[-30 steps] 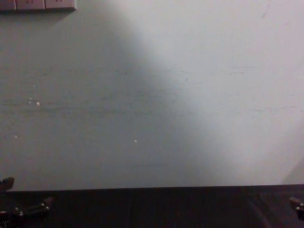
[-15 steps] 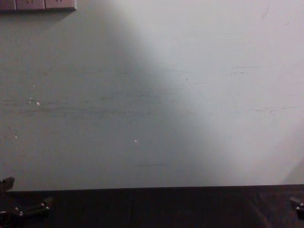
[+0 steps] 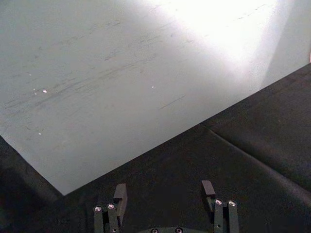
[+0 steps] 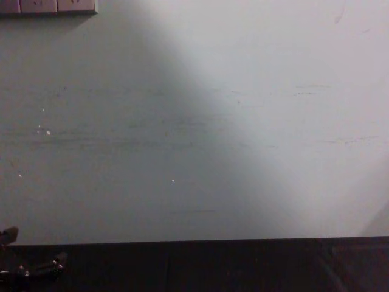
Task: Pick up the cup and pour the mung beans from the cup into the bowl.
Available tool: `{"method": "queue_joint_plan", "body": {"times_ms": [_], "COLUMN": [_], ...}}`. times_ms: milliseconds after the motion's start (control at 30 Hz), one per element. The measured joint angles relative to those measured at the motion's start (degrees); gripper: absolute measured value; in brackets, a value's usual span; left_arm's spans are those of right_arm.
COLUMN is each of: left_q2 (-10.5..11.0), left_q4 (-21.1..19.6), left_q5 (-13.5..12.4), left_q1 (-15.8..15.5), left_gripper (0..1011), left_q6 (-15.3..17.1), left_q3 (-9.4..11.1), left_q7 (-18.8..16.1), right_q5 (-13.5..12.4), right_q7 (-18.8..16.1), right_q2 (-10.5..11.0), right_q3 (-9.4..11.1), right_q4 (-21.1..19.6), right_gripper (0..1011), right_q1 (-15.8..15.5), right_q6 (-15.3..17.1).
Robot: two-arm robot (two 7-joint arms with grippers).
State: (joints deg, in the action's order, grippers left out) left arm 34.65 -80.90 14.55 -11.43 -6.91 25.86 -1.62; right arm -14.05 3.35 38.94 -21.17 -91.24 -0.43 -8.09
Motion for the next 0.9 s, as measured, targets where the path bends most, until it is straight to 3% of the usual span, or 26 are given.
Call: {"method": "queue_joint_plan", "body": {"times_ms": [200,267,500,733,900], "left_q2": [0.0,0.0,0.0,0.0,0.0], "left_q4": [0.0,0.0,0.0,0.0,0.0], "left_q5": [0.0,0.0,0.0,0.0,0.0], "left_q1": [0.0,0.0,0.0,0.0,0.0], "left_gripper": [1000,1000,1000,1000,1000], "left_q6": [0.0,0.0,0.0,0.0,0.0], "left_q3": [0.0,0.0,0.0,0.0,0.0], "left_q7": [0.0,0.0,0.0,0.0,0.0], "right_q5": [-2.7,-5.7,-10.2,-10.6,-9.7], "right_q7": [-1.4,-3.6,-7.7,-11.0,-13.3], "right_q2": [3.3,5.1,8.0,9.3,8.4], "right_q3": [3.0,4.7,7.0,6.7,5.3], "right_q4": [-5.8,-8.7,-13.8,-15.9,-15.6], "right_gripper": [1004,1004,1004,1004,1004], "right_q1": [-6.1,-9.2,-14.5,-16.9,-16.1], "right_q6": [0.7,1.9,5.6,7.6,7.7]}}
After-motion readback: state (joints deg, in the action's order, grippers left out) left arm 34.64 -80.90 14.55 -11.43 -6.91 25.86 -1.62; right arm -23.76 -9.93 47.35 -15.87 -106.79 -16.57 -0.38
